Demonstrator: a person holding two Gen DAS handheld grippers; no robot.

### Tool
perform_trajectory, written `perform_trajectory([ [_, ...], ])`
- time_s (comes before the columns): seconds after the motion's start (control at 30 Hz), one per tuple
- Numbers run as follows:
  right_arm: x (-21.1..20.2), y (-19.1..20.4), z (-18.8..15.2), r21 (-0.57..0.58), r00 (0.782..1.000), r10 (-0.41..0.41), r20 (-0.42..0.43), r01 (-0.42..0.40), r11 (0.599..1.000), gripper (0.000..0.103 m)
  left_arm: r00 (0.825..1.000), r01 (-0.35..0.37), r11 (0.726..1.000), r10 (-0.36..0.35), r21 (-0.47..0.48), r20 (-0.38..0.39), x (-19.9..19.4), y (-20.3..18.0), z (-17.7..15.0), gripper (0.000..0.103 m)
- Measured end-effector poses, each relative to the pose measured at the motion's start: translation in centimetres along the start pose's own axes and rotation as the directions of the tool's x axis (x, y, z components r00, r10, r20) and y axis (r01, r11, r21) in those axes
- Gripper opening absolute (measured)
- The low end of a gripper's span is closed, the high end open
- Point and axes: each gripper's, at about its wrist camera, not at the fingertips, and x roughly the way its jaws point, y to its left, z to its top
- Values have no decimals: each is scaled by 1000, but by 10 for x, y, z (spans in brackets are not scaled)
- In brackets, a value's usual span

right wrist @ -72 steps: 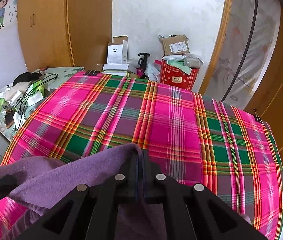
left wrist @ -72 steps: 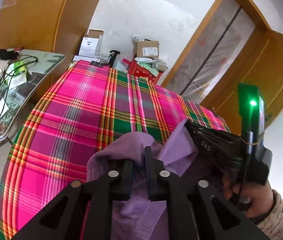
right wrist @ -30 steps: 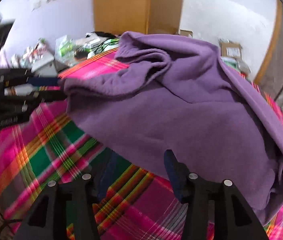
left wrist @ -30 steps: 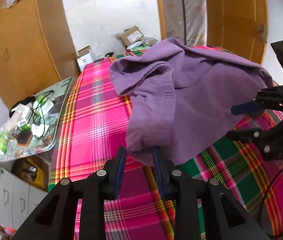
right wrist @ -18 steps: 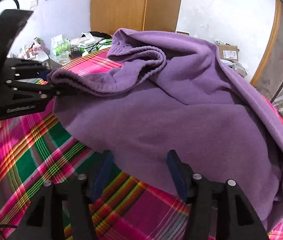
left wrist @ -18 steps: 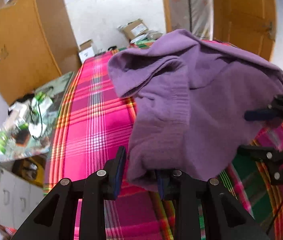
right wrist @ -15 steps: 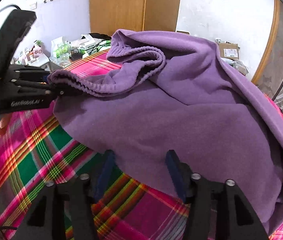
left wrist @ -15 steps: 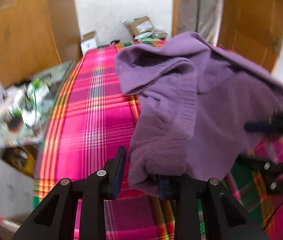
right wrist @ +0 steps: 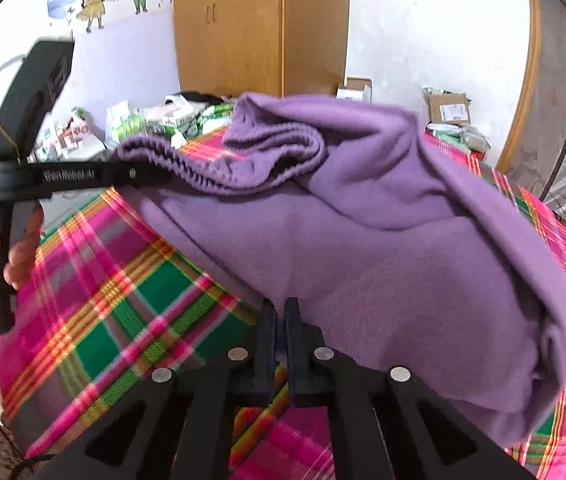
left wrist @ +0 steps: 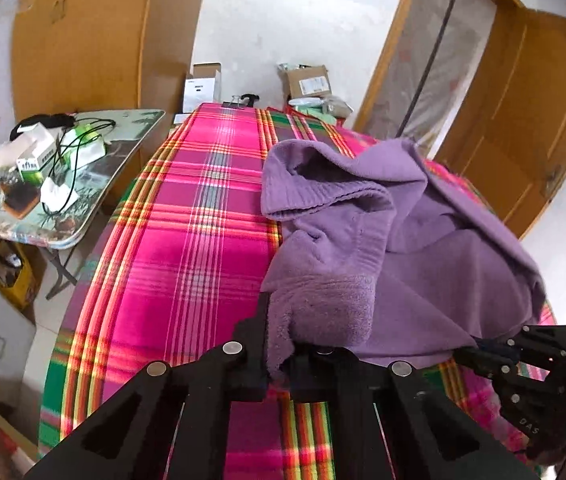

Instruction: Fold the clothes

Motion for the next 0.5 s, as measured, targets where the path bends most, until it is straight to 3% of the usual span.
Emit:
perform_trajectory([
  [0.27,-28,28,-14,-39,1000,16,13,-15,999,4,1000,21,998,-20,-62,23,-33,11,-21,6],
  [0.5,-43,58,-32,-62,999,46,-5,-46,997,4,999,41,976,-41,-212,3,-55,37,-57,6],
])
